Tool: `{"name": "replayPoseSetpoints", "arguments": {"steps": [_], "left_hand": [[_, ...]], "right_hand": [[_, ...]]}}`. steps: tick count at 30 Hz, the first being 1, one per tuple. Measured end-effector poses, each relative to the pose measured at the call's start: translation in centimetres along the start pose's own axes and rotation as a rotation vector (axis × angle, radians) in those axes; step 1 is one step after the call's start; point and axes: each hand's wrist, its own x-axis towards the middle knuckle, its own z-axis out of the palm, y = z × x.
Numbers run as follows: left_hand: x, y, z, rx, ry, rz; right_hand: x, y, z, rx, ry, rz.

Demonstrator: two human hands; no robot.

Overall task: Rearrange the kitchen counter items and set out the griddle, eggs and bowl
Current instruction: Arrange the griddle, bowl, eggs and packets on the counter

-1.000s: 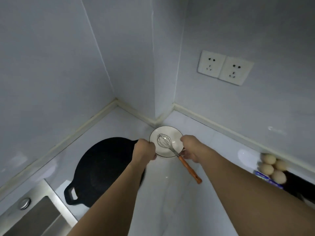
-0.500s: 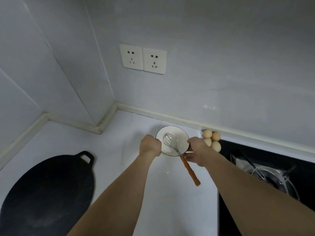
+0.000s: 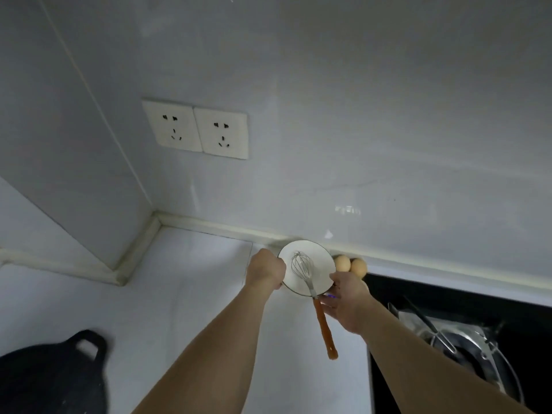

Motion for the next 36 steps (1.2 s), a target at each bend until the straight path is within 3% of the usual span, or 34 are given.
{"name": "replayPoseSetpoints", "arguments": {"steps": [20, 36], "left_hand": [[2.0, 0.9, 0.1, 0.068, -0.011, 0.059], [2.6, -0.4, 1.4, -0.048, 0.007, 0.032]], "right_hand": [[1.8, -0.6, 0.1, -0.007, 0.012, -0.031], [0.9, -0.1, -0.2, -0.011, 0.02, -0.01]]}}
